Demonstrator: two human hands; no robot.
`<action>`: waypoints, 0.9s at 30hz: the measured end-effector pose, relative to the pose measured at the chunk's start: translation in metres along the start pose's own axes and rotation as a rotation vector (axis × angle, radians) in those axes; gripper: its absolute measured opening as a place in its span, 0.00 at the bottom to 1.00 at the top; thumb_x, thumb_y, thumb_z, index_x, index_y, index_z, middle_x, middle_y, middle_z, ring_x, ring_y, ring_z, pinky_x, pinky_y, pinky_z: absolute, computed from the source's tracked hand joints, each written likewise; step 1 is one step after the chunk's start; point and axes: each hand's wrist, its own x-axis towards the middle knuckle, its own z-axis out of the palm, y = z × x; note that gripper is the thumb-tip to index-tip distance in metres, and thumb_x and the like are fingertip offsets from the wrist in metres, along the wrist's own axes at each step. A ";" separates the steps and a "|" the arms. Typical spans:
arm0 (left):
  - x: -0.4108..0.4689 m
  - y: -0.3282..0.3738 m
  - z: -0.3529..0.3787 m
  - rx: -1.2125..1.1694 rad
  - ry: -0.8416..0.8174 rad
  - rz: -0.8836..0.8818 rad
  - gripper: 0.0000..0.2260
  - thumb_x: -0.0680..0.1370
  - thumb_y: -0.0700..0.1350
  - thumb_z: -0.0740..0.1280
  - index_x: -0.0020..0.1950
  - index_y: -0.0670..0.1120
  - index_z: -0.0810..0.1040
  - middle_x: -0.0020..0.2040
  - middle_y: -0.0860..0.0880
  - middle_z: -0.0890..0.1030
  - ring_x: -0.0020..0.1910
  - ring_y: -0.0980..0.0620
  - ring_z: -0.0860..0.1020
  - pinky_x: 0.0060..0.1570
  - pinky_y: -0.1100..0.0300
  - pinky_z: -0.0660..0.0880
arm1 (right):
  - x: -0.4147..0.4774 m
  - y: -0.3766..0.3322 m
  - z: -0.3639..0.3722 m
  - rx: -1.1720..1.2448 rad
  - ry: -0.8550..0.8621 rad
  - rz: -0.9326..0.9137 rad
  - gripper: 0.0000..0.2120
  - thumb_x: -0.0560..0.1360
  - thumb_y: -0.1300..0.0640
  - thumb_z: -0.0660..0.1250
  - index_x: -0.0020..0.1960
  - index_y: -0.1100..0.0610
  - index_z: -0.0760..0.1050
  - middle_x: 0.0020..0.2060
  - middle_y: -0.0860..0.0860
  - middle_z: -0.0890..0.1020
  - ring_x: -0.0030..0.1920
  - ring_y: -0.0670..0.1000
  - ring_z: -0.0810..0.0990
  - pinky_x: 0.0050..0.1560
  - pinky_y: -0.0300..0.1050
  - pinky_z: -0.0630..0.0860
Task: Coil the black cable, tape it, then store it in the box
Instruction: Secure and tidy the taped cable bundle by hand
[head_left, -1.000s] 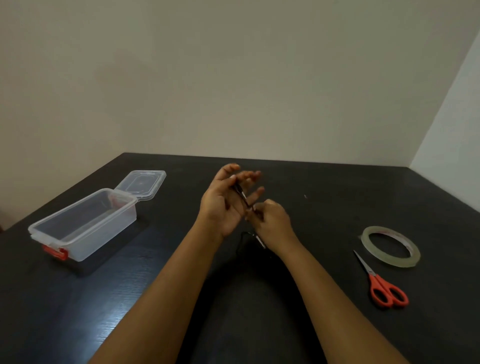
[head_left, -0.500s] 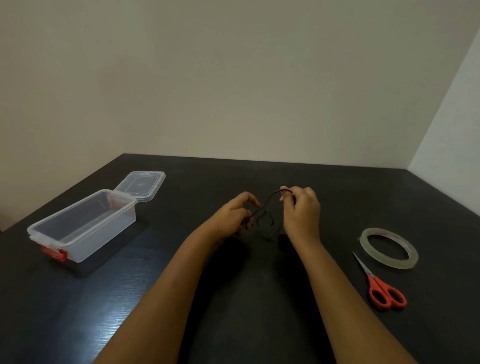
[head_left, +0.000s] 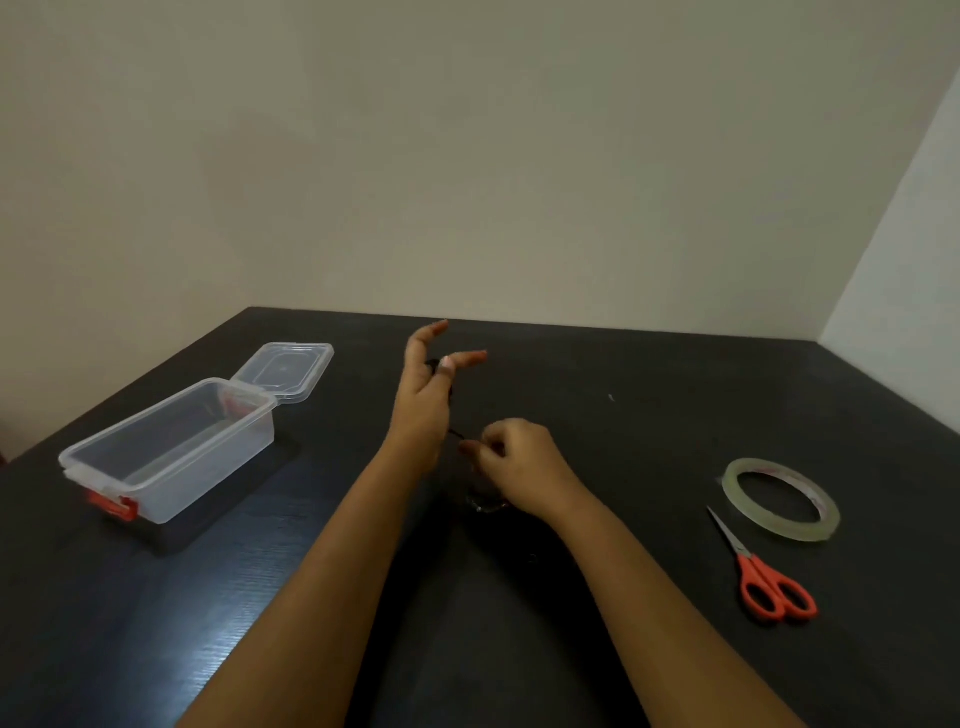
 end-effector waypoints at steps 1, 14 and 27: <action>0.000 -0.003 -0.001 0.177 -0.028 0.034 0.16 0.82 0.39 0.54 0.68 0.52 0.63 0.48 0.53 0.84 0.33 0.62 0.72 0.37 0.69 0.71 | 0.001 0.004 -0.008 -0.041 0.034 -0.006 0.13 0.77 0.51 0.67 0.36 0.56 0.76 0.34 0.49 0.76 0.33 0.43 0.74 0.31 0.35 0.67; -0.020 0.030 0.018 -0.484 -0.542 -0.464 0.23 0.81 0.44 0.56 0.74 0.59 0.57 0.33 0.46 0.72 0.17 0.60 0.62 0.30 0.60 0.75 | 0.003 0.029 -0.025 0.072 0.486 -0.160 0.15 0.77 0.48 0.65 0.36 0.55 0.76 0.35 0.47 0.69 0.33 0.43 0.71 0.35 0.36 0.70; -0.002 0.009 0.009 -0.280 -0.014 -0.245 0.37 0.81 0.45 0.59 0.69 0.71 0.33 0.76 0.47 0.59 0.73 0.43 0.60 0.65 0.40 0.63 | -0.002 0.012 -0.025 0.051 0.106 0.032 0.13 0.75 0.49 0.68 0.36 0.55 0.77 0.33 0.47 0.76 0.32 0.43 0.75 0.34 0.38 0.72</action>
